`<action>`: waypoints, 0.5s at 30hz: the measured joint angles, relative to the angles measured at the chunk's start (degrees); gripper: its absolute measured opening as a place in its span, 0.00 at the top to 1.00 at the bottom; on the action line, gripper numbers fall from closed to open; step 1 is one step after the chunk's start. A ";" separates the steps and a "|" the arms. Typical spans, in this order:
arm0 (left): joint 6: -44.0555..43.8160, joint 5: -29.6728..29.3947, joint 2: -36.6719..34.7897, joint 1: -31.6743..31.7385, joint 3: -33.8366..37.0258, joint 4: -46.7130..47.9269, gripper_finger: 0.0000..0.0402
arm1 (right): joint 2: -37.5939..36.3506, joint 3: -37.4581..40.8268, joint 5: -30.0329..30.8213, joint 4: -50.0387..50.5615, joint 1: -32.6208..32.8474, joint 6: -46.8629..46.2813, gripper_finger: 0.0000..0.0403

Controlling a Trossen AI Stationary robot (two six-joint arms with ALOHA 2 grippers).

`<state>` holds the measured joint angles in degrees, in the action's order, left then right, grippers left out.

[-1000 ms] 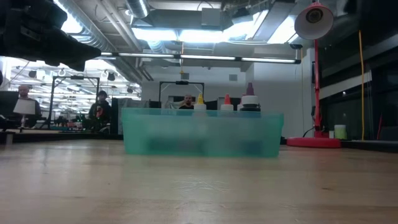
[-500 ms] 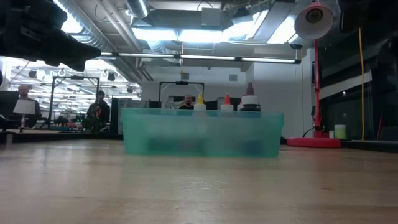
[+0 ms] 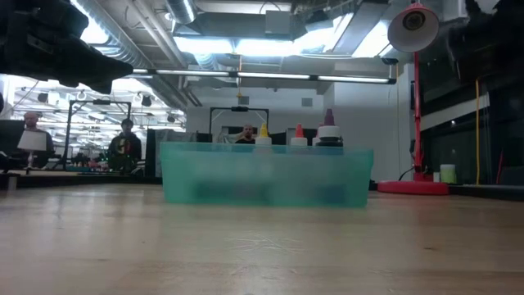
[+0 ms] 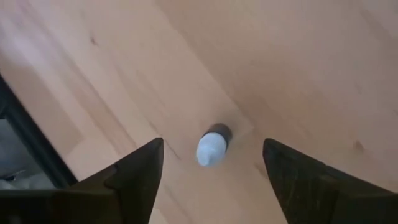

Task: Pick & Place food coloring
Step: Put the small purple food coloring bottle into the green bin

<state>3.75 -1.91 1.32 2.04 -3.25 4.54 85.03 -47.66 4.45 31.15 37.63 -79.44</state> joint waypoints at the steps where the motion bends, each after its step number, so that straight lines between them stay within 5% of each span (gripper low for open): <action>1: 0.00 0.00 0.00 0.00 0.00 0.00 0.99 | 0.40 0.01 0.00 -0.14 -0.03 -0.09 0.32; 15: 0.00 0.00 0.00 0.00 0.00 0.00 0.99 | 6.13 0.04 -4.45 -2.69 -0.01 -1.27 0.33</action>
<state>3.75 -1.91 1.32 2.04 -3.25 4.54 91.15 -47.62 0.00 28.46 37.63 -80.71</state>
